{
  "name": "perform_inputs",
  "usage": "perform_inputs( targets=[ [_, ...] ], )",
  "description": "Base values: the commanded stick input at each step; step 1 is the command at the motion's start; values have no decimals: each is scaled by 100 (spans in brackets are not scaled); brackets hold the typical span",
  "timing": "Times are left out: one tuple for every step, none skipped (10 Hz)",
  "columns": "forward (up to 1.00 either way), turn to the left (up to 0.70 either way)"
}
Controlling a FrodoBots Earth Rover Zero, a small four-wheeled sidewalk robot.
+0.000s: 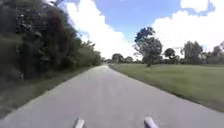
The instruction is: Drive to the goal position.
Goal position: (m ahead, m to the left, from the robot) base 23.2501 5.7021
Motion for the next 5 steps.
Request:
perform_inputs(
  targets=[
    [70, 2],
    [70, 2],
    [70, 2],
    [70, 2],
    [70, 2]
  ],
)
